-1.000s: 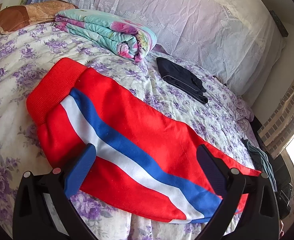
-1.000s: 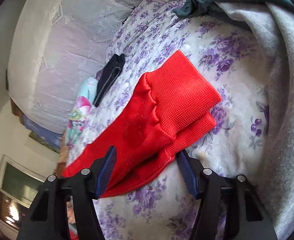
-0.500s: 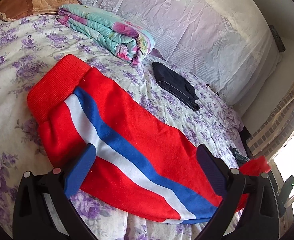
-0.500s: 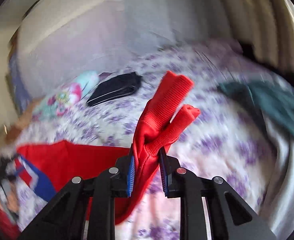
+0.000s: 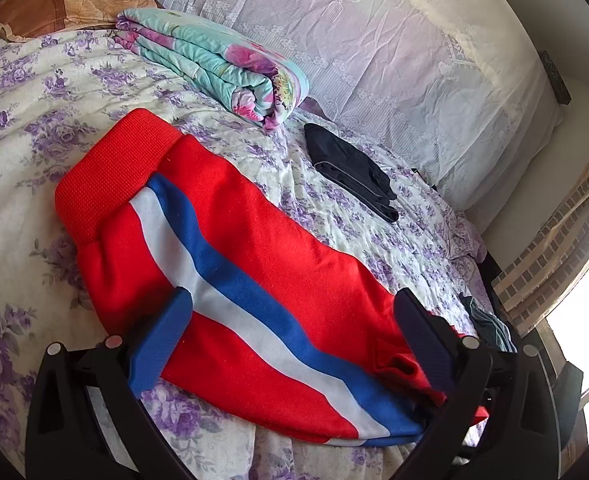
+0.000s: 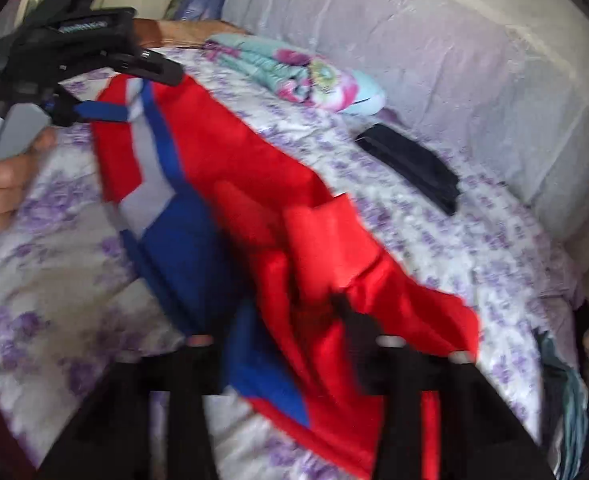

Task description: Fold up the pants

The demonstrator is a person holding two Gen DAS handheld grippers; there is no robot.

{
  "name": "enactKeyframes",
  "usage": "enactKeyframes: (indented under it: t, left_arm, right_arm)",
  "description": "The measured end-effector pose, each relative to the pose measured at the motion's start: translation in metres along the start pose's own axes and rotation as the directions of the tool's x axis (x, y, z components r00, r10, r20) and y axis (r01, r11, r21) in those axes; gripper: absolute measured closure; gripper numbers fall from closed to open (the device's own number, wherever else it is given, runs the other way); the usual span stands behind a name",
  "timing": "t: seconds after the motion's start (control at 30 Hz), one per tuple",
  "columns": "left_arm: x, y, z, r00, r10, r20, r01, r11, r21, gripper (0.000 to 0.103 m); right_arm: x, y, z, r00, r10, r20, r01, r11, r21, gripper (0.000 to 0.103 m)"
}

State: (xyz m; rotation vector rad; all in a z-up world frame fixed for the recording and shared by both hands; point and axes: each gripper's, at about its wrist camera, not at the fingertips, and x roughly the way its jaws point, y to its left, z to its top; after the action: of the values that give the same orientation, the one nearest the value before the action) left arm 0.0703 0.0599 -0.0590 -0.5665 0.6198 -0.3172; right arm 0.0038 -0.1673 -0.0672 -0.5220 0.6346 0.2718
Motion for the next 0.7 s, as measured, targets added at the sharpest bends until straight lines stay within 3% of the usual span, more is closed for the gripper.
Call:
enactKeyframes:
  t: [0.13,0.2,0.27,0.4,0.53,0.63,0.7]
  left_arm:
    - [0.002,-0.005,-0.002,0.999,0.038,0.000,-0.038,0.999,0.032,0.005]
    - [0.003,-0.008,-0.002,0.999,0.054,0.000,-0.054,0.998,0.044,0.005]
    - [0.003,-0.010,-0.004,0.998,0.068,0.001,-0.068,0.996,0.056,0.005]
    - [0.003,-0.012,-0.005,0.997,0.081,0.003,-0.081,0.994,0.067,0.005]
    - [0.005,-0.015,-0.006,0.995,0.104,0.005,-0.104,0.991,0.085,0.005]
    - [0.006,-0.017,-0.007,0.992,0.126,0.009,-0.126,0.987,0.103,0.005]
    - [0.006,-0.019,-0.008,0.990,0.138,0.011,-0.138,0.984,0.114,0.005]
  right_arm:
    - [-0.033,-0.026,0.003,0.985,0.148,0.092,-0.161,0.975,0.154,0.042]
    - [-0.049,-0.054,0.005,0.972,0.157,0.173,-0.202,0.935,0.290,0.042]
    - [-0.050,-0.075,0.005,0.972,0.118,0.201,-0.192,0.896,0.401,0.040]
    - [-0.017,-0.091,0.004,0.988,0.087,0.129,-0.140,0.856,0.498,0.034]
    - [0.041,-0.073,-0.007,0.988,0.144,-0.050,-0.106,0.885,0.454,0.025]
    - [0.034,-0.086,-0.011,0.985,0.171,-0.007,-0.142,0.838,0.527,0.024]
    - [0.022,-0.093,-0.012,0.989,0.139,0.043,-0.139,0.816,0.560,0.024]
